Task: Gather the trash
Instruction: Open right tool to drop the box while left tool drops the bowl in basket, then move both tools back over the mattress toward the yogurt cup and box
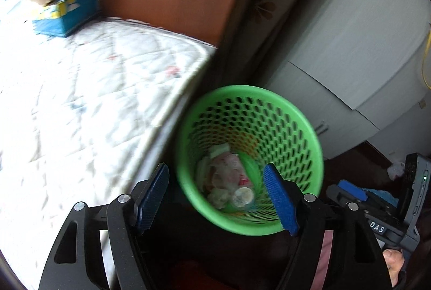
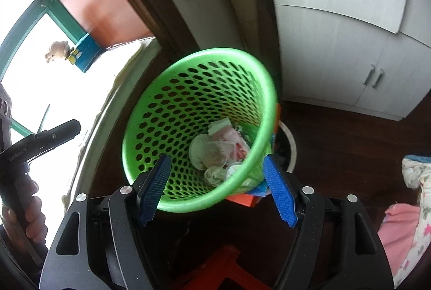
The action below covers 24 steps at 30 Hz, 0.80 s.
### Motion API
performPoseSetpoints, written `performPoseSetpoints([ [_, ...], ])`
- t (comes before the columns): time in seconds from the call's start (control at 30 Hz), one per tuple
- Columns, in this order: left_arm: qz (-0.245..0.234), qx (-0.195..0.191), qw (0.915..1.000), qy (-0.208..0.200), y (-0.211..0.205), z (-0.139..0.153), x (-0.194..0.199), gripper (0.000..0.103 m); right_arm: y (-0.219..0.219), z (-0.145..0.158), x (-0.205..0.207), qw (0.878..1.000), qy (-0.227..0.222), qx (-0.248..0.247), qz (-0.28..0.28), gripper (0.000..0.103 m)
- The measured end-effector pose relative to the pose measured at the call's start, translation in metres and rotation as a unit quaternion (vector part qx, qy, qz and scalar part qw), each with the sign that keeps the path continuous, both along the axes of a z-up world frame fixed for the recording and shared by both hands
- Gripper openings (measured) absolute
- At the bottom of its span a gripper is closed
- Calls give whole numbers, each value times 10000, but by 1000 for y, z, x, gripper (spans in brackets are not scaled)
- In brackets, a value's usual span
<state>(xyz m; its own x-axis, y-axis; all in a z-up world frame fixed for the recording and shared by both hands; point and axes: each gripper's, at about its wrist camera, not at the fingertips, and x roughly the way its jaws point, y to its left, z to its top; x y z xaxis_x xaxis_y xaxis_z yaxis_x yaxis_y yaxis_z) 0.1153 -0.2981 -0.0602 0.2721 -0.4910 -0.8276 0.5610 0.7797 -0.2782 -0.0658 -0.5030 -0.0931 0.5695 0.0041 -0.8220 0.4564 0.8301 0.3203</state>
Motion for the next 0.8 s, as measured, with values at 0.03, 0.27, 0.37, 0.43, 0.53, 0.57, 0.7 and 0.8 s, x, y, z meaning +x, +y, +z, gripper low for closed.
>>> performPoseSetpoints([
  [0.03,87,21,10000,-22,8,1,2,70,3,1,3,10000,-4,0,48,72],
  [0.27,778,177,9967,-155,73,7,18,70,32,8,32,9988,-23,-75,487,74],
  [0.37,1092,232,9934,-258,102,10,27,70,48,11,46,9974,-28,-104,719,74],
  [0.43,1316,273,9903,-341,121,13,35,70,60,13,56,9960,-29,-132,885,74],
  [0.53,1706,396,9835,-451,152,15,45,70,78,16,71,9934,-45,-169,1132,74],
  [0.57,1849,411,9808,-455,163,16,50,70,84,17,75,9926,-57,-177,1201,74],
  [0.7,2399,578,9672,-605,203,17,66,78,106,22,92,9888,-92,-183,1478,74],
  [0.8,2668,726,9580,-759,231,20,77,78,122,23,103,9857,-95,-220,1665,74],
])
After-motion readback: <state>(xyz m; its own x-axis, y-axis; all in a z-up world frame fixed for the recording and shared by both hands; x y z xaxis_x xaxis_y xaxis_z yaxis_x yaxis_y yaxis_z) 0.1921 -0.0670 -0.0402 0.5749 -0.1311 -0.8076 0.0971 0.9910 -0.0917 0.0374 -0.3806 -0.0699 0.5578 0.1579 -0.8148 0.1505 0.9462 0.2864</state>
